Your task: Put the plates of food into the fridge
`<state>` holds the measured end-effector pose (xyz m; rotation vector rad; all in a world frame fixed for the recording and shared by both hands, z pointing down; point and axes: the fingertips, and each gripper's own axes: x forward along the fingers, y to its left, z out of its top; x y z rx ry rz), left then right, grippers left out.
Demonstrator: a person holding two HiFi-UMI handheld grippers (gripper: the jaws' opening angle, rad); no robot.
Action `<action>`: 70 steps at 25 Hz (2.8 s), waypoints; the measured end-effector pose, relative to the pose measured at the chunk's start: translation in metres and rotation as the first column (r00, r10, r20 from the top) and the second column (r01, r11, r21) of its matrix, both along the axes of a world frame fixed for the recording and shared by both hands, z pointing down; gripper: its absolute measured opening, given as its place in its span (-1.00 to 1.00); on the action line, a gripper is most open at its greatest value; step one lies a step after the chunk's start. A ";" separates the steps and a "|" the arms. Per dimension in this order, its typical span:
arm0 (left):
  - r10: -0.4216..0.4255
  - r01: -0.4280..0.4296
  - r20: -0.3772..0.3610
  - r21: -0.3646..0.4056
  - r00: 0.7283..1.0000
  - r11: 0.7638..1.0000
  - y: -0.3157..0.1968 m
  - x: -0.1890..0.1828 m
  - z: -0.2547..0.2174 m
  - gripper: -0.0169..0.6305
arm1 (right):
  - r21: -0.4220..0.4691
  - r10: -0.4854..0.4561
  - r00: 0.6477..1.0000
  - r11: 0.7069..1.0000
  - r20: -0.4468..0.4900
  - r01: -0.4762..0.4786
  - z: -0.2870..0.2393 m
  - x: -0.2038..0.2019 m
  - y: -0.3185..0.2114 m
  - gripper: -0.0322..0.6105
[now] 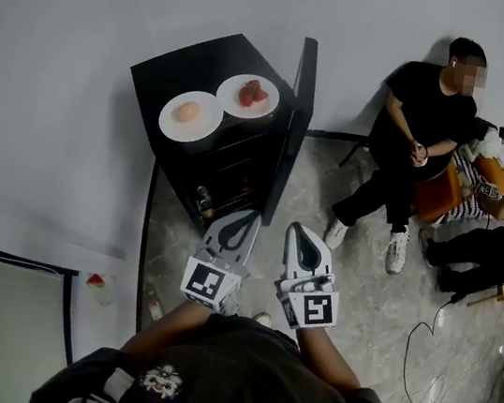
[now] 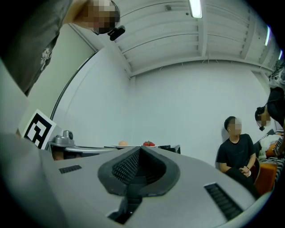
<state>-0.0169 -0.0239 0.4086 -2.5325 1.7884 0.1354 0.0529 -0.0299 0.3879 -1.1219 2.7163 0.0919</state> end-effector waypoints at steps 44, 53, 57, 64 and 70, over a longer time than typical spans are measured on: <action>-0.382 0.384 0.047 -0.047 0.923 0.922 -0.087 -0.091 0.015 -0.88 | -0.497 -0.313 0.884 0.738 0.348 0.457 0.027 -0.101 -0.163 -0.82; -0.425 0.426 0.028 -0.054 0.905 0.903 -0.080 -0.090 0.013 -0.88 | -0.663 -0.095 0.766 0.441 0.635 0.605 0.036 -0.115 -0.196 -0.73; -0.438 0.439 0.024 -0.062 0.898 0.896 -0.079 -0.093 0.015 -0.88 | -0.659 0.001 0.701 0.343 0.713 0.669 0.036 -0.124 -0.212 -0.58; -0.439 0.441 0.045 -0.060 0.898 0.896 -0.078 -0.098 0.019 -0.88 | -0.662 0.090 0.668 0.288 0.738 0.692 0.033 -0.139 -0.236 -0.53; -0.440 0.443 0.056 -0.064 0.896 0.894 -0.076 -0.103 0.022 -0.88 | -0.676 0.129 0.668 0.240 0.733 0.697 0.036 -0.152 -0.246 -0.51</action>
